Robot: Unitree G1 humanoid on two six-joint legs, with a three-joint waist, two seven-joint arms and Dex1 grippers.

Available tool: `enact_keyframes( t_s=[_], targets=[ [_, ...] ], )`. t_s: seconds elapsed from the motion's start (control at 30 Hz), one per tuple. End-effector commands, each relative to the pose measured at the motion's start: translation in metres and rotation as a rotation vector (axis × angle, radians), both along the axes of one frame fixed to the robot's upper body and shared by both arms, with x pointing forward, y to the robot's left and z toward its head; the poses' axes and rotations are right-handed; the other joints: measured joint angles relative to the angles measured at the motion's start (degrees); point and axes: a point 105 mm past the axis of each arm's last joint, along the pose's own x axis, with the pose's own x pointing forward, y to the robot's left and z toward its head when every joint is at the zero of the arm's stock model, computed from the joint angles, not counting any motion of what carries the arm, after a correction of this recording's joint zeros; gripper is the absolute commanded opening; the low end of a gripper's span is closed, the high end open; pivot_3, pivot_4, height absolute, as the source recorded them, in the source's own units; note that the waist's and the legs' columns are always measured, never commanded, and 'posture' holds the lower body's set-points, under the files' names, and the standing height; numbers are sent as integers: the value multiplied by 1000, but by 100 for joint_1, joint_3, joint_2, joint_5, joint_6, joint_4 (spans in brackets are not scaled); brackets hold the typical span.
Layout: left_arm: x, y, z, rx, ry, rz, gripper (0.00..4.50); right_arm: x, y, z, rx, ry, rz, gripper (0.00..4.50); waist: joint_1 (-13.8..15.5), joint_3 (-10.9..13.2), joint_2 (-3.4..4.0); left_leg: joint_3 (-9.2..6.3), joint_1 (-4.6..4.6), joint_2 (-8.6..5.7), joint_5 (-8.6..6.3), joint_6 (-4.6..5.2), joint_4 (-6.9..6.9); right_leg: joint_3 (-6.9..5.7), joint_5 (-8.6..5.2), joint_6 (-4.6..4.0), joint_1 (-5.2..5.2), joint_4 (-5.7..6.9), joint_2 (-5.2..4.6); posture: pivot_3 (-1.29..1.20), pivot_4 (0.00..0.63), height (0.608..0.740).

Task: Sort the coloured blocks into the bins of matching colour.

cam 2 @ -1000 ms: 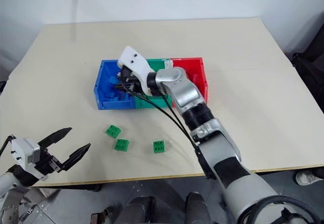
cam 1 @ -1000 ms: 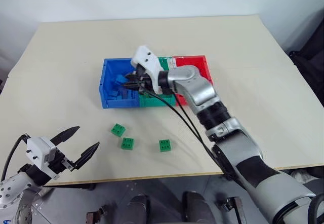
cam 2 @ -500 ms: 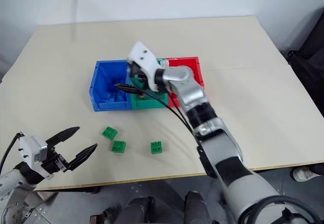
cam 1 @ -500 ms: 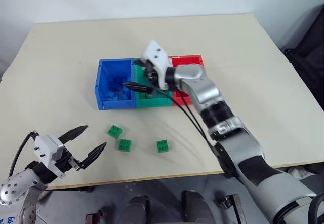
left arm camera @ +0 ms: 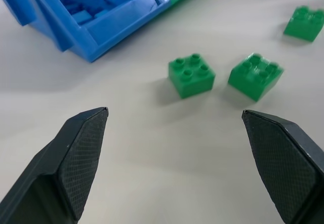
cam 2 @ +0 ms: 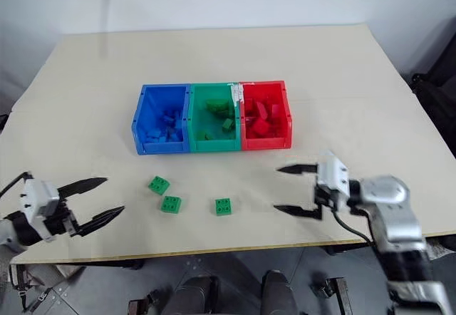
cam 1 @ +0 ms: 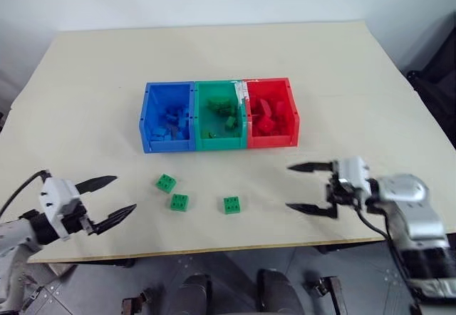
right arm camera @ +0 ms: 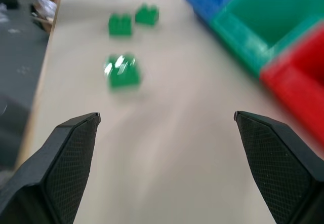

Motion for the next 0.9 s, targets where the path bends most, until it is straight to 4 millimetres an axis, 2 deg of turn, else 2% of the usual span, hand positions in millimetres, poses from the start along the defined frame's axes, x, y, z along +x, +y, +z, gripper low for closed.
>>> enact_keyframes(
  t_s=[0.03, 0.2, 0.37, 0.53, 0.7, 0.9],
  targets=[
    [0, -8, 5, 29, -2, -73, 4500, -4, -7, 17, 12, -95, -19, 4437, -10, 0, 0, 3, 2, 6, 0, 0, 4, 0, 0, 1, 0, -2, 1, 0, 150, 740],
    [1, -41, 4, 47, 58, -199, 4500, -11, -13, 19, 35, -98, -74, 4437, 43, 0, 2, 3, 10, 34, 2, -3, 5, 0, 0, -1, 3, -1, 1, 0, 150, 740],
    [6, -124, 7, 135, 139, -428, 4500, -19, -15, 28, 45, -126, -103, 4437, 229, 1, 3, -10, 4, 21, 2, -1, 18, 0, 1, 1, 7, 0, -3, 0, 150, 740],
    [16, -178, 11, 152, 204, -502, 4500, -28, -9, 33, 36, -111, -89, 4437, 263, -2, 6, -8, 2, 19, 3, -1, 28, 0, 3, 5, 8, 12, 5, 0, 150, 740],
    [20, -207, -3, 248, 300, -534, 4500, -37, -7, 33, 30, -91, -91, 4437, 258, -1, 6, -5, 1, 4, 3, -2, 27, 1, 3, 5, 8, 23, 13, 0, 150, 740],
    [32, -217, -19, 372, 305, -487, 4500, -49, -5, 26, -16, -34, -70, 4437, 300, 0, 4, -6, -4, -1, 2, -1, 39, 1, 3, 5, 9, 20, 13, 0, 150, 740]
  ],
)
